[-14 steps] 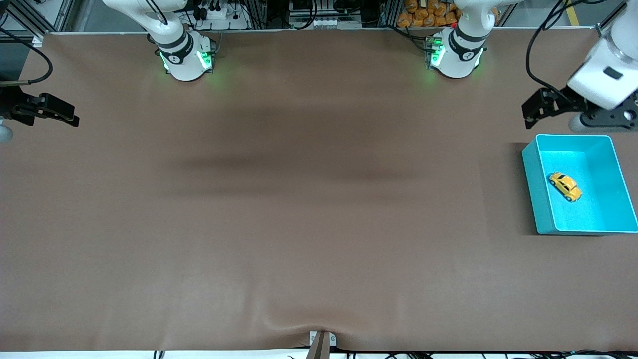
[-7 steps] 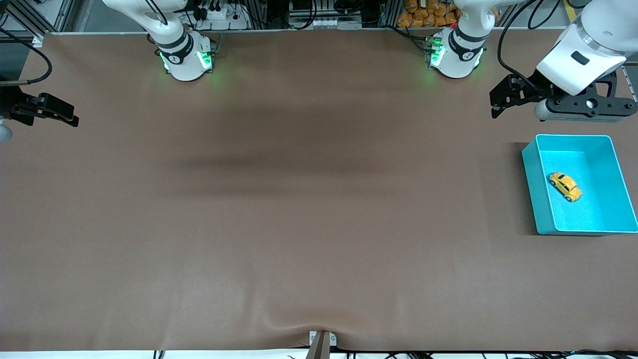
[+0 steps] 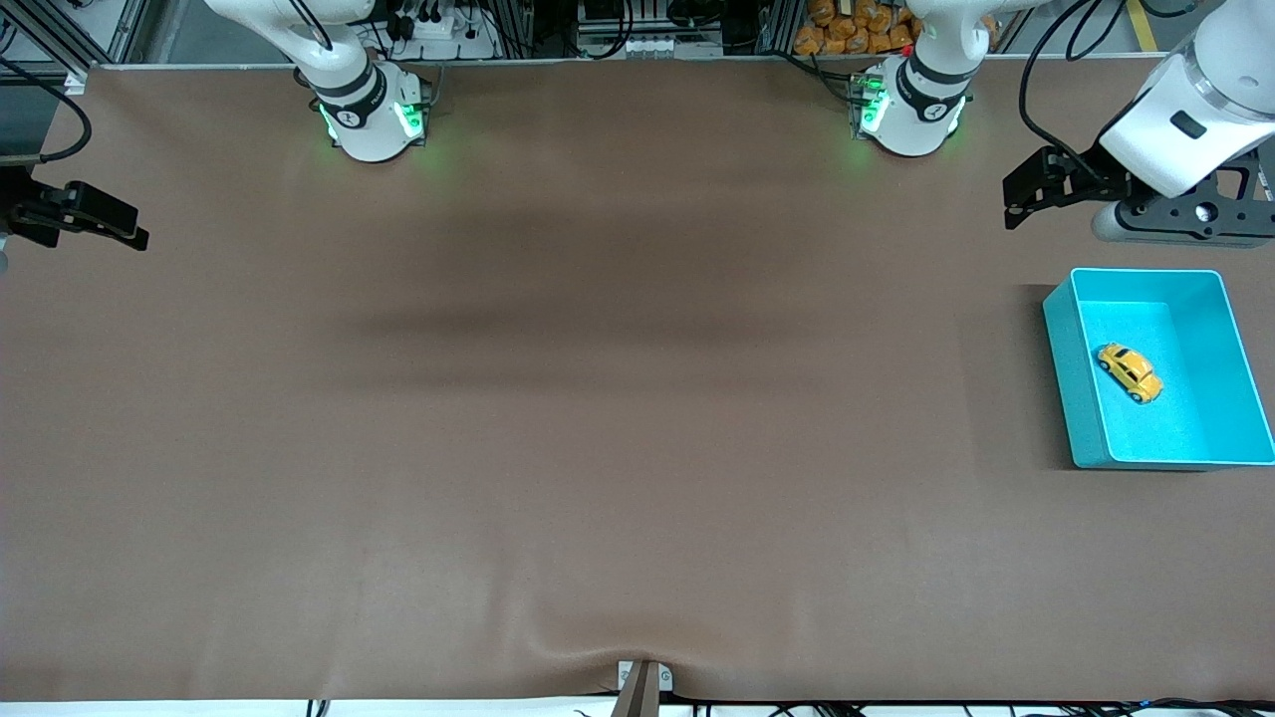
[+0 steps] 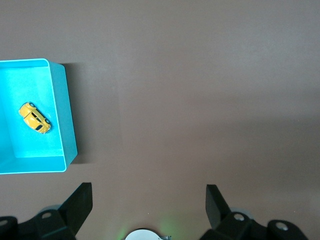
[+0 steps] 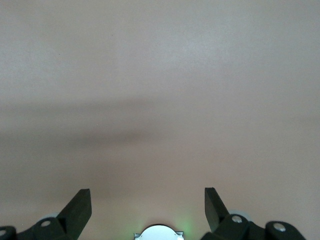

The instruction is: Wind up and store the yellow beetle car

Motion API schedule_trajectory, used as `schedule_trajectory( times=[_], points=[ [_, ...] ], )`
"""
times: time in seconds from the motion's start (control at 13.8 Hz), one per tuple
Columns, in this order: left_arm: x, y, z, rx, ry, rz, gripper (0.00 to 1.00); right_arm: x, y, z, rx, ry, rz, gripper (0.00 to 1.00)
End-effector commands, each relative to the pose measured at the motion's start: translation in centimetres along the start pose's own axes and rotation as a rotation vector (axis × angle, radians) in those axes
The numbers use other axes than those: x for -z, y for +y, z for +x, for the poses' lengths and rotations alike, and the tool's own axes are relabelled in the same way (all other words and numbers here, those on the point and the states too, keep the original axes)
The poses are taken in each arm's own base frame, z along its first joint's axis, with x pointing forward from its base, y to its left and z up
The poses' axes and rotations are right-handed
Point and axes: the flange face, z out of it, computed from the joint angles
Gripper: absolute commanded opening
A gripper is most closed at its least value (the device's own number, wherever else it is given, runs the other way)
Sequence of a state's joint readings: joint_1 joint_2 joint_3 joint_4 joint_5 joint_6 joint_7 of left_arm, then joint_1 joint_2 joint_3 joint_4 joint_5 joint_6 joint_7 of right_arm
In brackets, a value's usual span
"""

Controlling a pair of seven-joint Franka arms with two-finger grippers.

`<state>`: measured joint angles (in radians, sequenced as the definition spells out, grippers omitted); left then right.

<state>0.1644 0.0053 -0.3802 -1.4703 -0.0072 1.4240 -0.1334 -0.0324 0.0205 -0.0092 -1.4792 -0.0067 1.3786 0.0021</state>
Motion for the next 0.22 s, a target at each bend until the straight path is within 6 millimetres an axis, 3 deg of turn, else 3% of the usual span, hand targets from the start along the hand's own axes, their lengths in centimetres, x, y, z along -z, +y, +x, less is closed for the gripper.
schedule_trajectory(
  times=[0.0,0.15],
  points=[
    [0.33,-0.03,-0.61,-0.02,-0.008,-0.016,1.0,0.63,0.07,-0.52,-0.004,0.0,0.015,1.0],
    [0.33,-0.11,-0.6,-0.017,-0.008,-0.016,1.0,0.63,-0.01,-0.66,-0.004,-0.006,0.015,1.0]
  ],
)
